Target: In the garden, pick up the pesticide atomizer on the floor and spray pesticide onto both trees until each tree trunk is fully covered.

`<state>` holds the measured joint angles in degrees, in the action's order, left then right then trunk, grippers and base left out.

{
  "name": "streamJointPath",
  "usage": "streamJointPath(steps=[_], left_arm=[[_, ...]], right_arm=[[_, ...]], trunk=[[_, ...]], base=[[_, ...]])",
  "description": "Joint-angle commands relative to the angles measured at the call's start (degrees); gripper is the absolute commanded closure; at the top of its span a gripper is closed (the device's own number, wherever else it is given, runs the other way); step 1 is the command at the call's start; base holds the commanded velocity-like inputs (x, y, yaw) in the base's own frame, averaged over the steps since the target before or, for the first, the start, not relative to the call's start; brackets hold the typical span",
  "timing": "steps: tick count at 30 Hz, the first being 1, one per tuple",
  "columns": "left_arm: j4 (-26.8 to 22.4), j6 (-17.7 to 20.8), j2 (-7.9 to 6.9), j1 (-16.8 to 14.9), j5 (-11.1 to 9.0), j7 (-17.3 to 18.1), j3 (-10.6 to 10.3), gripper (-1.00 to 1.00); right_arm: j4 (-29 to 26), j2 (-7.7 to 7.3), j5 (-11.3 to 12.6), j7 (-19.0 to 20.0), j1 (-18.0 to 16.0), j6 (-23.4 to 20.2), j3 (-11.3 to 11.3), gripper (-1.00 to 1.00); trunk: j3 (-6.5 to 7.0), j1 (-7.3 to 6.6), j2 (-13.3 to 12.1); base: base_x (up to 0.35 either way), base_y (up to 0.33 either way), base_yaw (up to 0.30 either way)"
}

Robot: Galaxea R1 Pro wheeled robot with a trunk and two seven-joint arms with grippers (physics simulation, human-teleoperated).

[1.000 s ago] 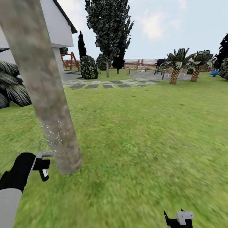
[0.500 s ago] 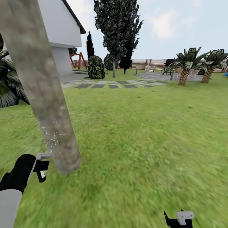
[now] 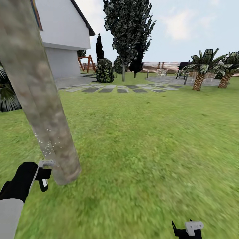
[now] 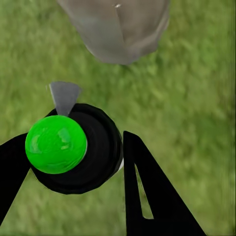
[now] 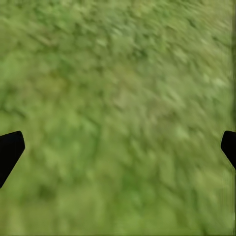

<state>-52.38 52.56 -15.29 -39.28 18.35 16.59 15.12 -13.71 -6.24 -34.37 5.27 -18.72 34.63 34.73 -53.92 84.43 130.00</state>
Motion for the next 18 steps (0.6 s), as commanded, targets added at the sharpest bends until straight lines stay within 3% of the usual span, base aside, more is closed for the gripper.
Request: streamJointPath(steps=[1,9,16,18], left_arm=[[0.0,0.0,0.0,0.0,0.0,0.0,0.0,1.0],[1.1,0.0,-0.16,0.4,0.0,-0.1,0.1,1.0],[4.4,-0.2,-0.66,0.8,0.1,-0.2,0.3,1.0],[4.4,-0.2,-0.69,0.8,0.1,-1.7,0.3,1.0]], right_arm=[[0.0,0.0,0.0,0.0,0.0,0.0,0.0,-1.0],[0.0,0.0,0.1,0.0,0.0,0.0,0.0,-1.0],[0.0,0.0,0.0,-0.1,0.0,0.0,0.0,-1.0],[0.0,0.0,0.0,-0.1,0.0,0.0,0.0,-1.0]], trunk=[[0.0,0.0,0.0],[0.0,0.0,0.0],[0.0,0.0,0.0],[0.0,0.0,0.0]], base=[[0.048,-0.264,0.0],[0.014,-0.271,0.012],[0.168,-0.237,0.241],[0.231,-0.201,0.09]])
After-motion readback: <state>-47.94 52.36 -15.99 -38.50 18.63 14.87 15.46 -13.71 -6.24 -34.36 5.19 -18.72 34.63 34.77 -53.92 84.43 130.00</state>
